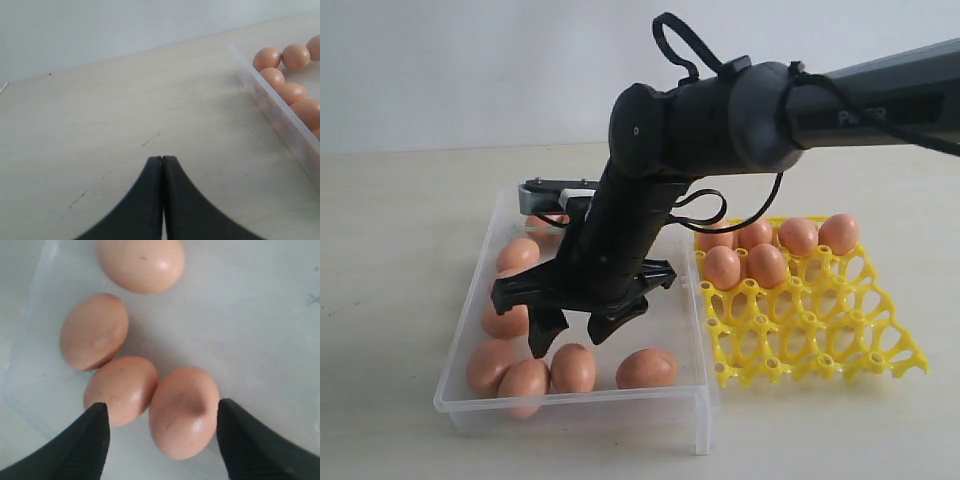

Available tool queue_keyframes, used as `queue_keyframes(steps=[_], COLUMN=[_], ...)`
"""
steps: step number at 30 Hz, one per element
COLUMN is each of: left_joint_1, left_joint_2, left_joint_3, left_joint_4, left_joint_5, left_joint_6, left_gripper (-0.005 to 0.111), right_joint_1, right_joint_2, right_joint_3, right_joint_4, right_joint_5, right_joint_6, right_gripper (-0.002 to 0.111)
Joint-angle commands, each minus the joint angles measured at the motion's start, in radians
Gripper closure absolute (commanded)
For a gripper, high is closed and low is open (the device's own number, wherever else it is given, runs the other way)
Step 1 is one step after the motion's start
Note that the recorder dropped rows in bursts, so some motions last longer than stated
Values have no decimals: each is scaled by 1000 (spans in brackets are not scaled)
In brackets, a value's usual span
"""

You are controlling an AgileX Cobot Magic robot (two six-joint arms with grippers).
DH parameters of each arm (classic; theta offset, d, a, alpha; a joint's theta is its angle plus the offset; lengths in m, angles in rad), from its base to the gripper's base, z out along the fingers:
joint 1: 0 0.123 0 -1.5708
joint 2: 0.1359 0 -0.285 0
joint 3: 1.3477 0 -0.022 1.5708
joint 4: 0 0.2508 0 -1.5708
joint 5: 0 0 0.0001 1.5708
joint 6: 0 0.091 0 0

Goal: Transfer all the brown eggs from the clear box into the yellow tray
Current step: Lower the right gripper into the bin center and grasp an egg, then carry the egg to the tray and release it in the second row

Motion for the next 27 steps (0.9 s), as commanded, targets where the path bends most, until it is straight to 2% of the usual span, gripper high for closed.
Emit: queue_keyframes(steps=[1, 5, 7, 9, 13, 14, 16, 19, 23, 27], left_joint_1=[-1, -1, -1, -1, -1, -1, -1, -1, -1, -1], left_joint_2=[-6, -6, -6, -6, -6, -6, -6, -6, -6, -6], left_joint_3=[-4, -4, -4, -4, -4, -4, -4, -4, -4, -4], left_joint_4=[-1, -1, -1, -1, -1, -1, -1, -1, -1, -1], left_joint_5=[-7, -7, -7, -7, -7, -7, -7, -7, -7, -7], left_joint_6=[0, 0, 0, 0, 0, 0, 0, 0, 0, 0], left_gripper=[107, 107, 107, 107, 107, 107, 107, 107, 107, 107], right_joint_1=[2, 2, 2, 2, 2, -1, -8, -19, -55, -129], right_joint_2=[54, 98, 111, 116, 100, 84, 44, -66, -253, -388], right_joint_3=[-43, -60, -60, -60, -60, -59, -51, 31, 257, 480], right_joint_4=[-66, -74, -74, -74, -74, -79, -99, -187, -301, -305], right_joint_5=[40, 61, 76, 82, 51, 15, -59, -281, -647, -926], right_joint_6=[23, 34, 32, 27, -46, -55, -68, -68, -68, -68], right_gripper=[47, 48, 53, 64, 103, 108, 108, 108, 108, 108])
